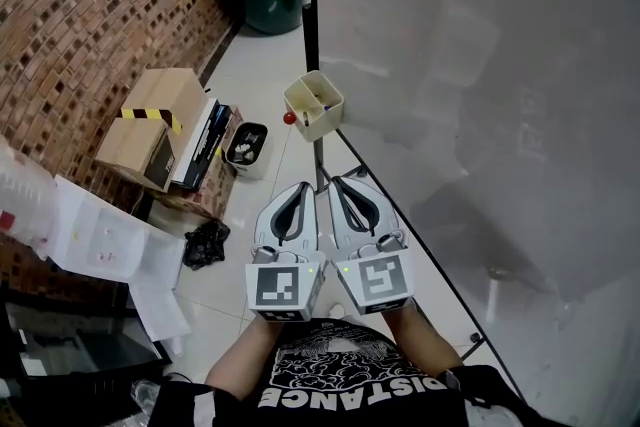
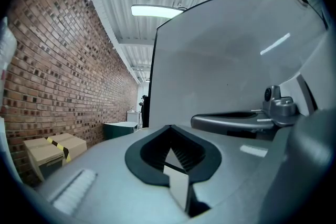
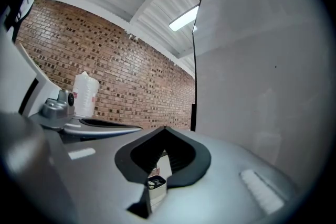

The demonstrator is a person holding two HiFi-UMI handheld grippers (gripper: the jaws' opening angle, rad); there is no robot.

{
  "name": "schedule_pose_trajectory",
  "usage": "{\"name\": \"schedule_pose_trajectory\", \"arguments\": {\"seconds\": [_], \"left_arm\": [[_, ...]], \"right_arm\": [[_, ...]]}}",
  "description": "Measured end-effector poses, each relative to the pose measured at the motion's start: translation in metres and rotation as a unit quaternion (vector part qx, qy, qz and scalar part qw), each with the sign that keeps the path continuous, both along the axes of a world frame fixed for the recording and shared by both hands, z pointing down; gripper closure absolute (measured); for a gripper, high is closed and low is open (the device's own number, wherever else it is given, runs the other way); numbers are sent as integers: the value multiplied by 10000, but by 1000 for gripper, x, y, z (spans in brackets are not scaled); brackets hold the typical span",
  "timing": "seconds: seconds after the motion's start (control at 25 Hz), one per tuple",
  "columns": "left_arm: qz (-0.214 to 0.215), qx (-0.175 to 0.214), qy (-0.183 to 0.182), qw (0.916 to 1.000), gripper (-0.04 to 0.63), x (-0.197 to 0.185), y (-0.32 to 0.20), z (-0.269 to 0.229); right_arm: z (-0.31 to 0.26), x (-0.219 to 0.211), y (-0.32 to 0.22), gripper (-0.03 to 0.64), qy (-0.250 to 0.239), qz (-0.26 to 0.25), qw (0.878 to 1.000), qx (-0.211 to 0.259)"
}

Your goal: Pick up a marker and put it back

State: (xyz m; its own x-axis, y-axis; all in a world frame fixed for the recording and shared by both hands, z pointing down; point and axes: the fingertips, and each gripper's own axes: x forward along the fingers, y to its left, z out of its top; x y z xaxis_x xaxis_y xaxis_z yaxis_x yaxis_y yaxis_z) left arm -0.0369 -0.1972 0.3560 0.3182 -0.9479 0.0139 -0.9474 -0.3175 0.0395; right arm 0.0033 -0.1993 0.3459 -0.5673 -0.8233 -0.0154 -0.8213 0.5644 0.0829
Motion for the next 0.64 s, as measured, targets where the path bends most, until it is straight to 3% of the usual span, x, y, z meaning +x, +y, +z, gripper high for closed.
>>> {"name": "schedule_pose_trajectory", "arguments": {"seconds": [0.64], "left_arm": [[-18,-55,-5,10000,589,7,2,5]], "right_arm": [[6,7,1,617,62,-29,10000,-36]]}}
